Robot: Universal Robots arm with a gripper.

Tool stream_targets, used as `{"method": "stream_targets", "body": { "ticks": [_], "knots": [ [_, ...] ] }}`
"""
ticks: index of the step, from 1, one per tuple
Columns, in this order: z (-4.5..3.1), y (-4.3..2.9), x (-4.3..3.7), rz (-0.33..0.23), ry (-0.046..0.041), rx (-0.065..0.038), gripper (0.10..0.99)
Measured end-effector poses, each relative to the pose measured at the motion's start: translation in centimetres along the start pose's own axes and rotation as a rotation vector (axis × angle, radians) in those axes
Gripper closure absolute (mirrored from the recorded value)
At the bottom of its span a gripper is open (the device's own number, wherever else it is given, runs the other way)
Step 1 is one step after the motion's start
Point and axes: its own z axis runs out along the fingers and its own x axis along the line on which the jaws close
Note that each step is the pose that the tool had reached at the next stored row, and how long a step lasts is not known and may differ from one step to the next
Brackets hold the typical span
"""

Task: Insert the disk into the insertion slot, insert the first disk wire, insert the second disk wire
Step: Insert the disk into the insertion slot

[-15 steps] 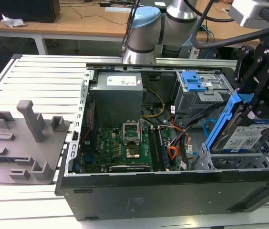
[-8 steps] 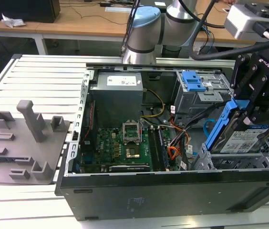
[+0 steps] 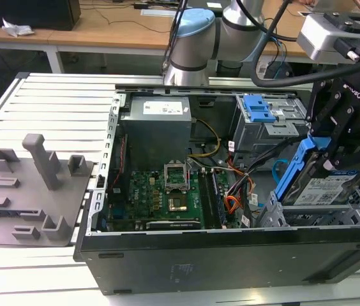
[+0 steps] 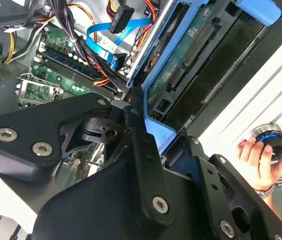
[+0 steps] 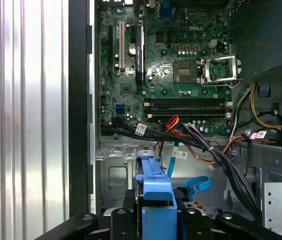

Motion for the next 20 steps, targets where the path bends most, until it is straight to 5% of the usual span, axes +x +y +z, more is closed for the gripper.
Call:
{"method": "stream_targets", "body": {
  "ticks": [11, 15, 20],
  "knots": [
    [0.02, 0.0, 0.0, 0.0, -0.0002, 0.0, 0.643],
    [0.02, 0.0, 0.0, 0.0, -0.0001, 0.0, 0.98],
    [0.05, -0.11, 0.0, 0.0, -0.0005, 0.0, 0.98]
  ]
}}
